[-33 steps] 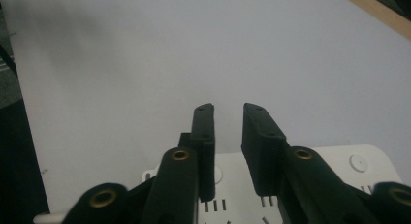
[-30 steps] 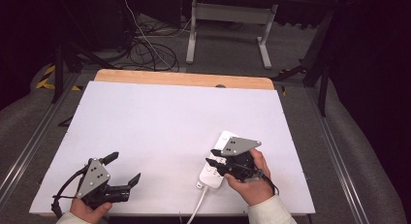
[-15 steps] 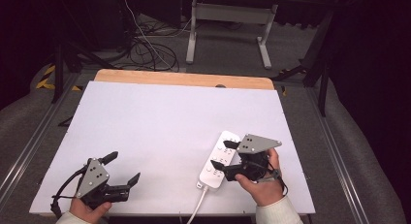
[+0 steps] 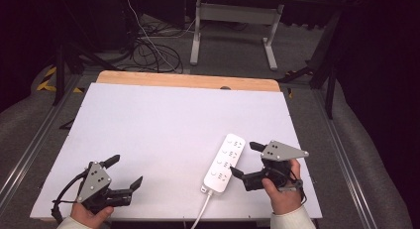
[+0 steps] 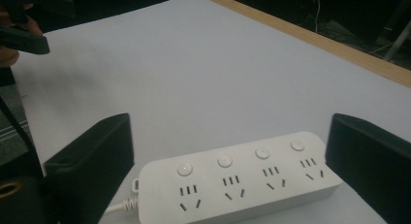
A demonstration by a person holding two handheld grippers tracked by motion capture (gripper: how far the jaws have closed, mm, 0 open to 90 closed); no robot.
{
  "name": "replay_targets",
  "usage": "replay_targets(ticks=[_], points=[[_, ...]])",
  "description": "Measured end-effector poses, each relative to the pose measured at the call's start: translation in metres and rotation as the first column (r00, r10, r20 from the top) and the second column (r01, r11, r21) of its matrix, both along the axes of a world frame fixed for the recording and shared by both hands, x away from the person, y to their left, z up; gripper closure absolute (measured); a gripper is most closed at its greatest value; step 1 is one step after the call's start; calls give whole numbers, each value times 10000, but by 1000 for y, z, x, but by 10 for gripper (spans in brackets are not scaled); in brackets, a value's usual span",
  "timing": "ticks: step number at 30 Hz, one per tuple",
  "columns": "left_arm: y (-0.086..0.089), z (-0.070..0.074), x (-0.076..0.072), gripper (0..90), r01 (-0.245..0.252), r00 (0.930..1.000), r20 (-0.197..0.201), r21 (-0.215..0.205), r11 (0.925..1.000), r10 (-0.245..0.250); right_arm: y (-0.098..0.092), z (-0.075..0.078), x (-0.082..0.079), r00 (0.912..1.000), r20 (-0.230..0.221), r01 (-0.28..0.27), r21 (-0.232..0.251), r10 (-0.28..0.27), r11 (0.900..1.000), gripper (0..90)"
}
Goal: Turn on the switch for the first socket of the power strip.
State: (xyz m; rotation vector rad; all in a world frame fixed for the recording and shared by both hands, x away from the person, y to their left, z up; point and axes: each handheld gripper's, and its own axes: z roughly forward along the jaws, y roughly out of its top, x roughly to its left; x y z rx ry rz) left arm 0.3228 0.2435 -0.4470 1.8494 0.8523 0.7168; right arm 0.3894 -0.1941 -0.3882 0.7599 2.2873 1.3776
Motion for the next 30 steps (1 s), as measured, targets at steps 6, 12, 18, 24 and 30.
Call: replay_targets(ticks=[6,12,18,24,30], points=[[0,1,-1,92,-31,10000,94,8,10000,31,-13,-10,-3,10000,-21,-73,-118,73,9999,39],[1,3,-3,81,50,9999,108,10,10000,-50,-27,-25,-2,9995,-287,142,160,-137,9998,39],[2,4,-3,59,198,9998,70,240,9995,-200,-42,-37,-2,9981,-368,508,513,-489,9974,39],[2,4,-4,44,331,9995,-18,267,9991,-331,-50,-49,-2,9978,-397,547,530,-526,9971,39],[3,2,-4,38,289,9995,-138,352,9990,-285,-56,-60,-3,9978,-427,517,193,-509,9985,39]])
